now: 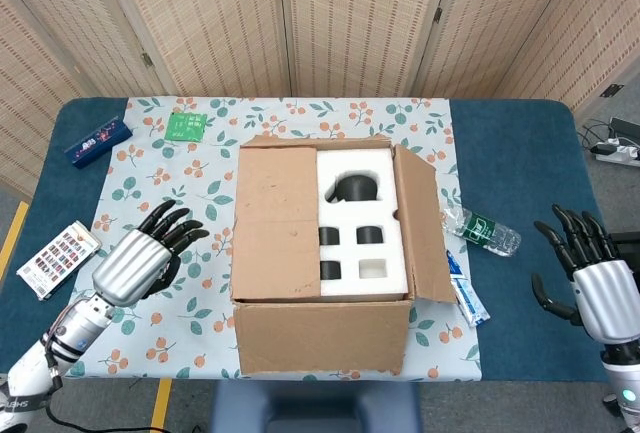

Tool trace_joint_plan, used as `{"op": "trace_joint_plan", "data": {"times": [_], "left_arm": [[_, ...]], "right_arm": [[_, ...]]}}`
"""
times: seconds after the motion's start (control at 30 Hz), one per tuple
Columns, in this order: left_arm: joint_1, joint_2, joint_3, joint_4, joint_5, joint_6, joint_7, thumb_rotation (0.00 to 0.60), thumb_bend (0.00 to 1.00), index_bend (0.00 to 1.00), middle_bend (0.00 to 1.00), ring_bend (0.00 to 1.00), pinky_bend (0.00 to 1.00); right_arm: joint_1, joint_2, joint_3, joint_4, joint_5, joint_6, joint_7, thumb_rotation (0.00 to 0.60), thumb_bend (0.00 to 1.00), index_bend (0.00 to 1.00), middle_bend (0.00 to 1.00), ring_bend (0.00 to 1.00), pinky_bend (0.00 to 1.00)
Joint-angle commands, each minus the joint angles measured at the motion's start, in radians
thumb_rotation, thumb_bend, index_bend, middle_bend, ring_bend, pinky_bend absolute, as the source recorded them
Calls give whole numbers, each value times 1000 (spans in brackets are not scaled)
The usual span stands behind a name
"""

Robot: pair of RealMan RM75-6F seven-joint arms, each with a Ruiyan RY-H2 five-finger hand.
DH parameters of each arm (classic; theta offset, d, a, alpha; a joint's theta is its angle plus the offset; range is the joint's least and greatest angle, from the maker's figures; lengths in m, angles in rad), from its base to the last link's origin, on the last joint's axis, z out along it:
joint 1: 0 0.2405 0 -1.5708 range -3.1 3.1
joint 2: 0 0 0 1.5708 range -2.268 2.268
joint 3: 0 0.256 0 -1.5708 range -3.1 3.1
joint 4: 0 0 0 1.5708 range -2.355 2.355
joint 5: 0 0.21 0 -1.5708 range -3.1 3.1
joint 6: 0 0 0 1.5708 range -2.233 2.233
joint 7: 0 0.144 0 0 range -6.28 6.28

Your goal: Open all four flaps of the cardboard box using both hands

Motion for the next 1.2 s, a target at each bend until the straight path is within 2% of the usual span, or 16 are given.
{"op": "trace_joint_plan", "data": {"times": [0.03, 0.3, 0.43, 0.53, 0.67, 0.77, 1.0, 1.1, 1.2], "left_arm": [[-49, 7, -35, -15, -14, -38, -2, 600, 934, 301, 311, 190, 131], [-153, 7, -68, -14, -50, -144, -54, 600, 1000, 364, 364, 238, 223], [-198, -9, -83, -20, -78, -187, -50, 600, 1000, 405, 383, 241, 210], [-237, -38, -94, -19, -92, -218, -55, 600, 1000, 434, 383, 241, 195], [-282, -64, -108, -11, -109, -251, -52, 600, 1000, 437, 383, 241, 195], [-318, -50, -135, -19, -168, -293, -48, 600, 1000, 436, 383, 241, 198], [-375, 27, -204, -93, -269, -337, -52, 600, 1000, 437, 385, 238, 201], [-413, 23, -226, -104, -296, -363, -68, 600, 1000, 455, 401, 238, 208], [-447, 11, -207, -98, -302, -418, -62, 600, 1000, 464, 417, 240, 216]], "right_arm": [[-12, 17, -2, 9, -6, 14, 40, 416, 543, 112, 0, 0, 0], [-29, 27, -3, 33, -28, 48, 84, 415, 543, 112, 0, 0, 0], [-36, 36, -16, 49, -26, 36, 111, 415, 543, 111, 0, 0, 0], [-59, 47, -16, 59, -24, 71, 138, 416, 543, 109, 0, 0, 0], [-88, 57, -17, 73, -26, 119, 176, 415, 543, 109, 0, 0, 0], [-93, 58, -9, 85, -24, 133, 195, 414, 543, 109, 0, 0, 0], [-76, 56, -9, 84, -13, 79, 190, 416, 542, 109, 0, 0, 0], [-71, 52, -10, 75, -16, 62, 173, 415, 544, 109, 0, 0, 0], [-65, 50, -12, 69, -18, 45, 158, 416, 543, 109, 0, 0, 0]]}}
